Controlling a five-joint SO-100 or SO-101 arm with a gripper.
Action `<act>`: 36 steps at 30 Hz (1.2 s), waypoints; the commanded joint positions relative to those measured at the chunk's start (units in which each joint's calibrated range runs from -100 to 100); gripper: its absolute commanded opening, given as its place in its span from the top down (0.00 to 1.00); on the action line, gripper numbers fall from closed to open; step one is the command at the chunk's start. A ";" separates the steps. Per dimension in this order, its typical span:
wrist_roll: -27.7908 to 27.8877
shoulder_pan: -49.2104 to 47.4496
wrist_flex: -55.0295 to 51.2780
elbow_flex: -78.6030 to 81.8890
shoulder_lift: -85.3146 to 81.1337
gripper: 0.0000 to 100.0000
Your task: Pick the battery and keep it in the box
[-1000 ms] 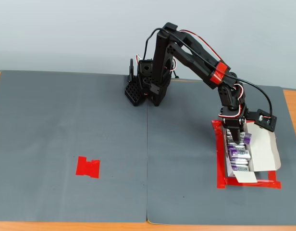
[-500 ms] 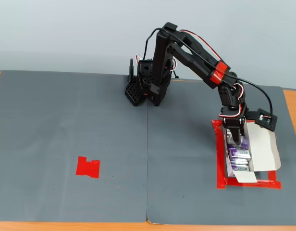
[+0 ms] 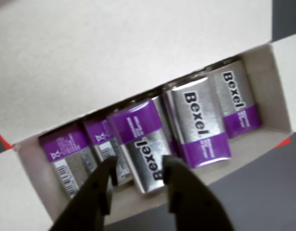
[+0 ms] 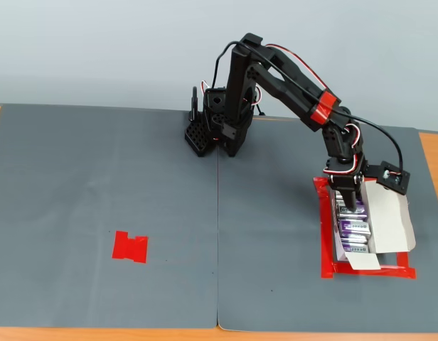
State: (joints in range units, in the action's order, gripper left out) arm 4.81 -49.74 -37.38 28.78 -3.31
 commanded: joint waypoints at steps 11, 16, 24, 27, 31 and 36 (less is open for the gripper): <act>-0.25 14.12 -9.23 -0.15 -21.99 0.98; -0.30 23.00 -15.31 -0.15 -30.81 0.98; -0.30 36.65 -16.18 5.18 -44.38 0.98; -0.30 41.65 -16.18 10.52 -51.41 0.98; -0.30 47.54 -16.18 19.02 -61.59 0.98; -0.30 50.60 -16.18 29.79 -74.56 0.98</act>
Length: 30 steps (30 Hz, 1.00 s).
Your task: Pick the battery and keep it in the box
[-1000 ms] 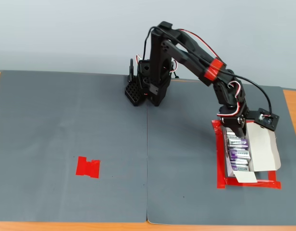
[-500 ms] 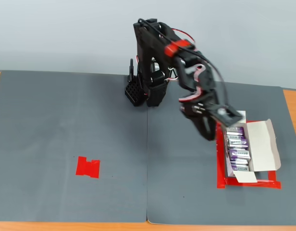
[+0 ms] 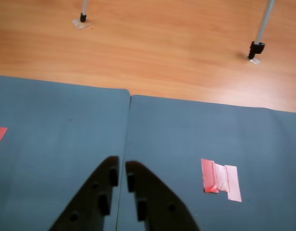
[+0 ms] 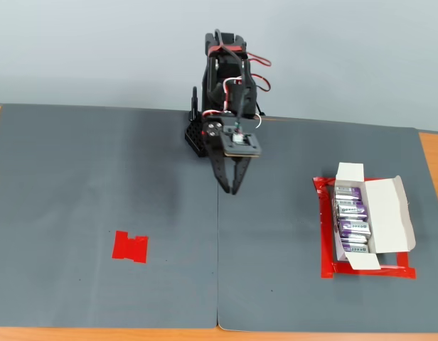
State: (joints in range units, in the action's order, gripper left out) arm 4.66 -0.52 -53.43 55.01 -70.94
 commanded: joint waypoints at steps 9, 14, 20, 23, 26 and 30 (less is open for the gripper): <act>-0.21 1.00 0.21 19.76 -22.61 0.98; -0.26 0.48 0.65 29.16 -28.80 0.98; -0.26 -1.16 0.56 36.22 -28.38 0.98; -0.21 -2.06 -0.13 40.02 -28.46 0.98; -0.16 -2.28 -0.31 42.82 -28.46 0.98; -0.21 -2.28 -1.52 43.73 -28.55 0.98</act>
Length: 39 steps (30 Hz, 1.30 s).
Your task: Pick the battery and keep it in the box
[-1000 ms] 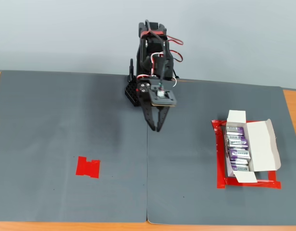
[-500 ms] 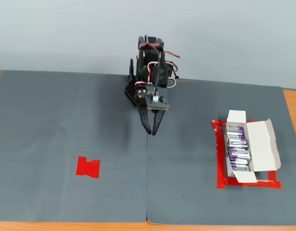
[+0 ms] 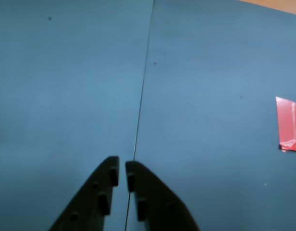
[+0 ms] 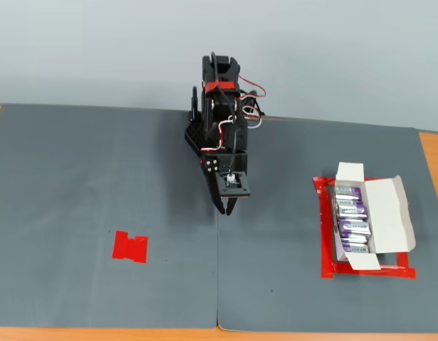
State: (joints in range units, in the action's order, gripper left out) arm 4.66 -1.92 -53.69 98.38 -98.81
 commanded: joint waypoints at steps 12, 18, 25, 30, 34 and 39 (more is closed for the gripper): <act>-4.74 -1.11 -19.32 -5.17 -0.68 0.98; -4.95 -0.43 -19.23 -5.26 -0.60 0.98; -4.69 -0.81 -19.23 -5.26 -0.51 0.98; -4.69 -0.81 -19.23 -5.26 -0.51 0.98; -4.69 -0.81 -19.23 -5.26 -0.51 0.98; -4.69 -0.81 -19.23 -5.26 -0.51 0.98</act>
